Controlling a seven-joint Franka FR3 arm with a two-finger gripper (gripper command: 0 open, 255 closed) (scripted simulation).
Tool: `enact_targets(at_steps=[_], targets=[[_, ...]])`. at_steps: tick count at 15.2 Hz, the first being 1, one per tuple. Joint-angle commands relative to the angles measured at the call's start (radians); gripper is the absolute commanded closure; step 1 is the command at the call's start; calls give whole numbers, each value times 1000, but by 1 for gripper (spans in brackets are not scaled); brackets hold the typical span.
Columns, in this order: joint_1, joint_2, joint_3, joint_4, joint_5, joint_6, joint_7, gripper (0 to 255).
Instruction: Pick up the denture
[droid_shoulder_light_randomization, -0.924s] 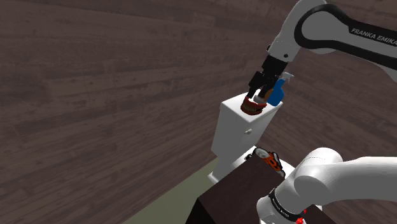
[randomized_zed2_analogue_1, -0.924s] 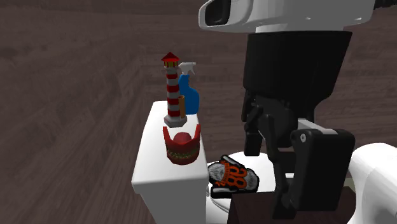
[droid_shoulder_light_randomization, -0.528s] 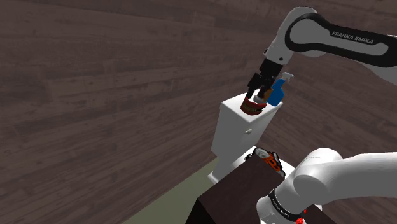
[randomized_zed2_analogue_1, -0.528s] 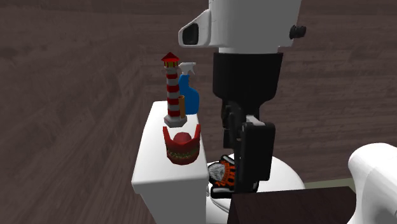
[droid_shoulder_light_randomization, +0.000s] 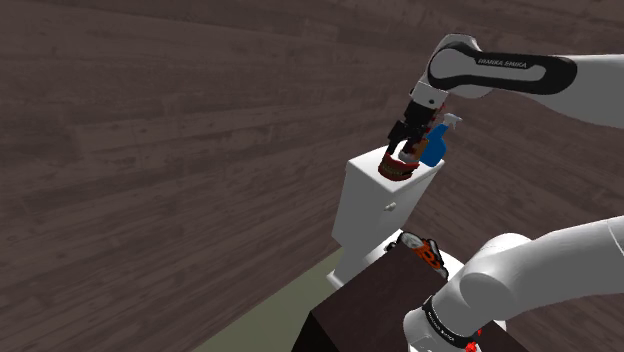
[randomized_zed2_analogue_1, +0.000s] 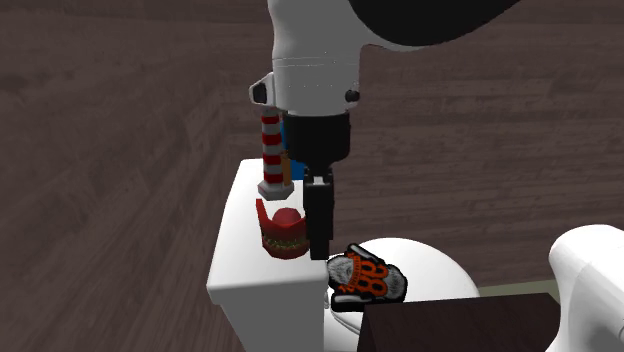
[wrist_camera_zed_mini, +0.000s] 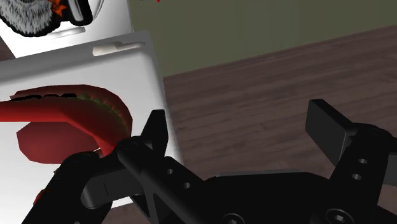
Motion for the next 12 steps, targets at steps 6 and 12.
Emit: enact_targets(at_steps=[6,12], targets=[[-21,225,-115,108,17,82,-152,0],[-38,367,-167,171,58,136,-243,0]])
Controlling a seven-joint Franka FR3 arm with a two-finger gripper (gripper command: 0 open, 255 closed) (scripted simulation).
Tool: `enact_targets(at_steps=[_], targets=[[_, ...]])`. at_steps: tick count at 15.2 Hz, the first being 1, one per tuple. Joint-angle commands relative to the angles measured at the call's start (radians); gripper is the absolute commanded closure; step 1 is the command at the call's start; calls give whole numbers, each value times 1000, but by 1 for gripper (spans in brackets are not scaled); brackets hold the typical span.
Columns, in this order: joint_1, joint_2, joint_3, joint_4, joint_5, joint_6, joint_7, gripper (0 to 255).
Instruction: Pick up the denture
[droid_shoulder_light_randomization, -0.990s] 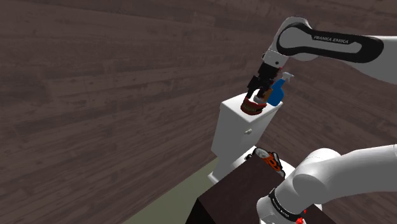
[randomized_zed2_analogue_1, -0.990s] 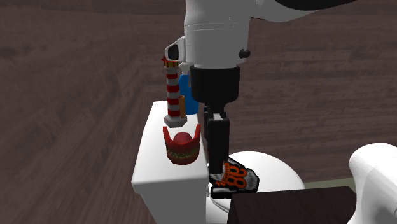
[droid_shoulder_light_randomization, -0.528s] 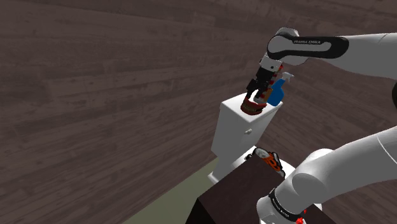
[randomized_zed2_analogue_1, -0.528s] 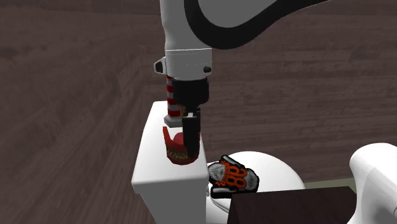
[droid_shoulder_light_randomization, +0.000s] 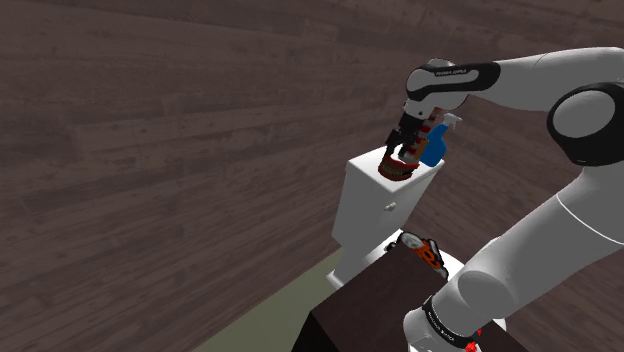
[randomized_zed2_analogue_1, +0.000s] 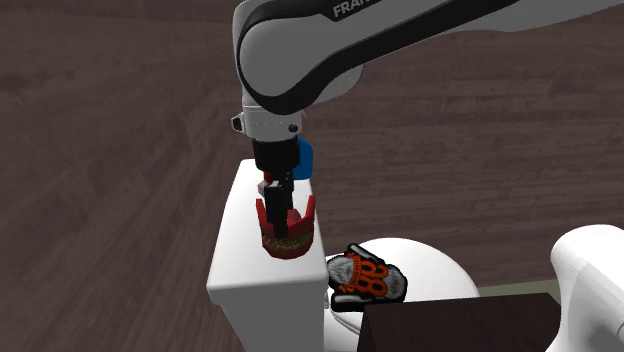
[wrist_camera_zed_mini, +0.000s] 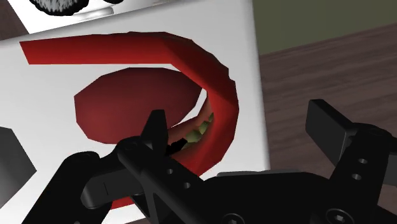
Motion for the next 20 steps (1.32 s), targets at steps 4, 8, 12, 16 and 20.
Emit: enact_targets(at_steps=[4,8,12,16,20], targets=[[-2,28,-6,-36,12,60,-18,0],[-2,34,-7,-52,15,81,-22,255],[-2,34,-7,-53,15,82,-22,255],[-2,33,-7,-53,15,81,-21,255],[-2,21,-5,-23,8,41,-14,255]])
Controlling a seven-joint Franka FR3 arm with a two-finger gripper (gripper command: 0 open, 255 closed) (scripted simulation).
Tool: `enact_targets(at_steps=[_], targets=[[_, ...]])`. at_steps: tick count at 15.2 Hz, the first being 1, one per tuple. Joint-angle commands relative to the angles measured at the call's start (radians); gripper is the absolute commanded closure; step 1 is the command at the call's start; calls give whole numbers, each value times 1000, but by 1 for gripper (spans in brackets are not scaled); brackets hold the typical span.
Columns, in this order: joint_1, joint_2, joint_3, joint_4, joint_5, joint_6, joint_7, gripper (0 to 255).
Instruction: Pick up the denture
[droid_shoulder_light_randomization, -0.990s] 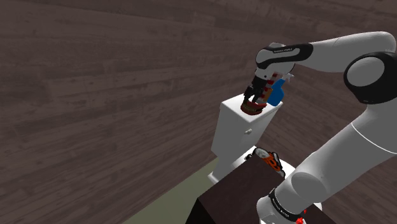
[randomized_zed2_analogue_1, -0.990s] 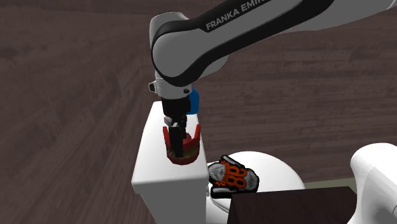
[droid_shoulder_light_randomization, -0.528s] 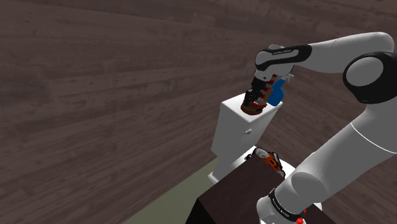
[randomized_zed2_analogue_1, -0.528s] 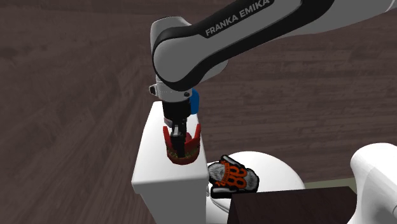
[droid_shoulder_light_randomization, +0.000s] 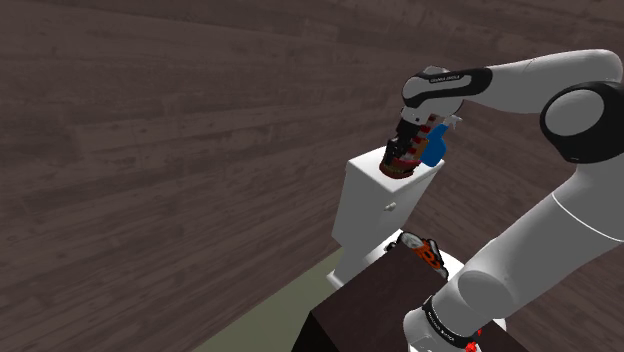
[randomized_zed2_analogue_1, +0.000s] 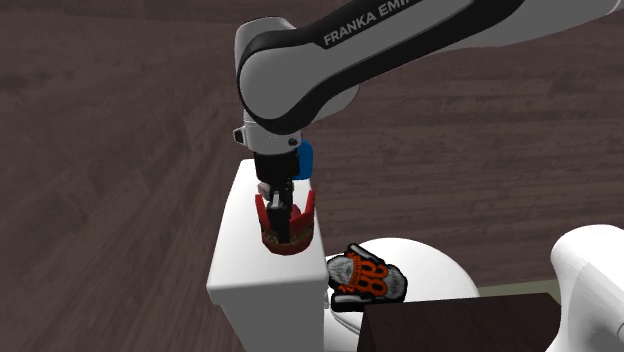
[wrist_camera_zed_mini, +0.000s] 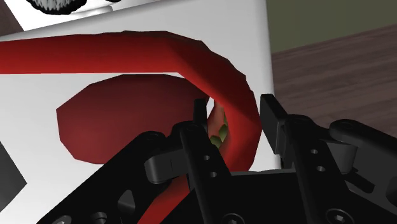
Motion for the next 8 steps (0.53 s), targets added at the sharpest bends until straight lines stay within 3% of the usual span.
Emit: enact_targets(at_steps=[1,8], targets=[[1,-12,2,16,-6,-26,7,255],[2,-35,6,87,-17,-118,23,255]])
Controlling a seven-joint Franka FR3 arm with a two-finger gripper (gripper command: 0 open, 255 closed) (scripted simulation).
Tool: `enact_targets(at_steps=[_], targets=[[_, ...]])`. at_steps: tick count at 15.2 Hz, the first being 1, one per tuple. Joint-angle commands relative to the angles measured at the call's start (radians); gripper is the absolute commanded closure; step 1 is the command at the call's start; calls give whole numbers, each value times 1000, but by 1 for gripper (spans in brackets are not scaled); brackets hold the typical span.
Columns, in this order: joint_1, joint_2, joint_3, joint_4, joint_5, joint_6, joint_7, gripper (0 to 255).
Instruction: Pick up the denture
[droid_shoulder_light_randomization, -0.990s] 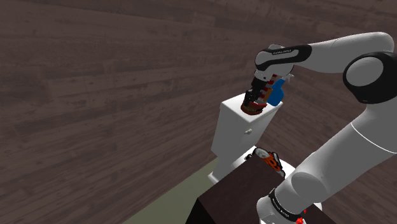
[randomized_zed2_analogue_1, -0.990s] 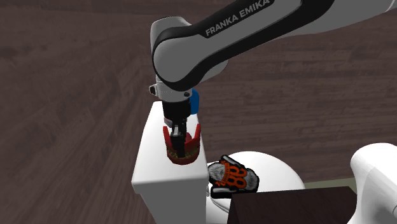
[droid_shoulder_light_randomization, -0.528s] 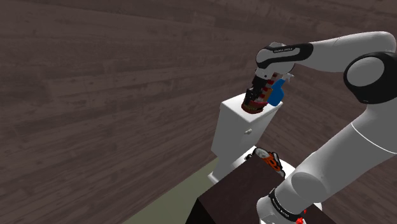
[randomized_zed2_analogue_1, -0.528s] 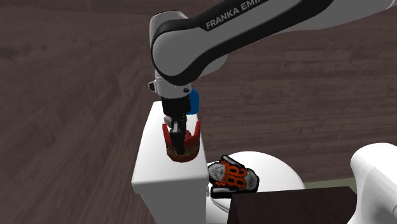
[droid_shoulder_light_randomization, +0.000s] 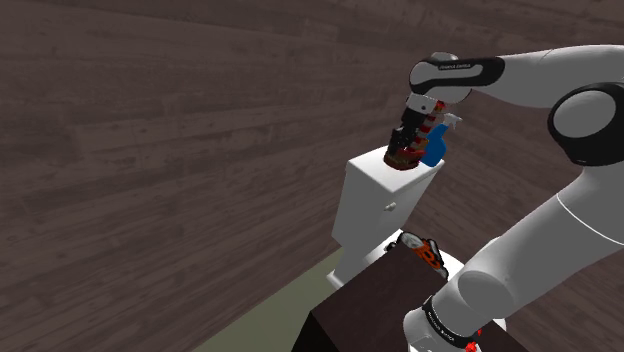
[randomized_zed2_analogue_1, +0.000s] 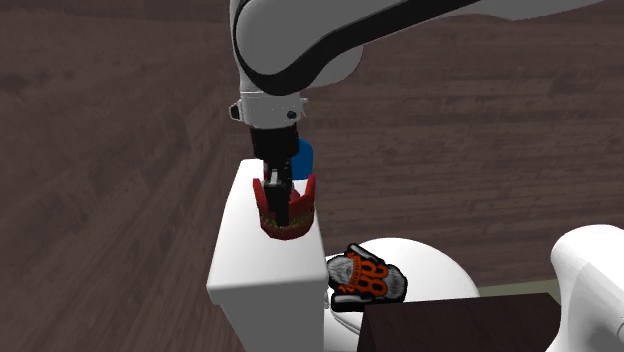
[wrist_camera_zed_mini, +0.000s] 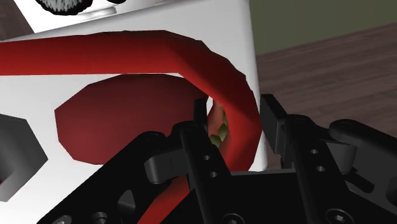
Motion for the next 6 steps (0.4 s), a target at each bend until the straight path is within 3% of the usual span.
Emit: enact_targets(at_steps=[1,6], targets=[[0,-7,1,21,-3,-27,4,255],[1,-13,3,58,-6,-69,10,255]])
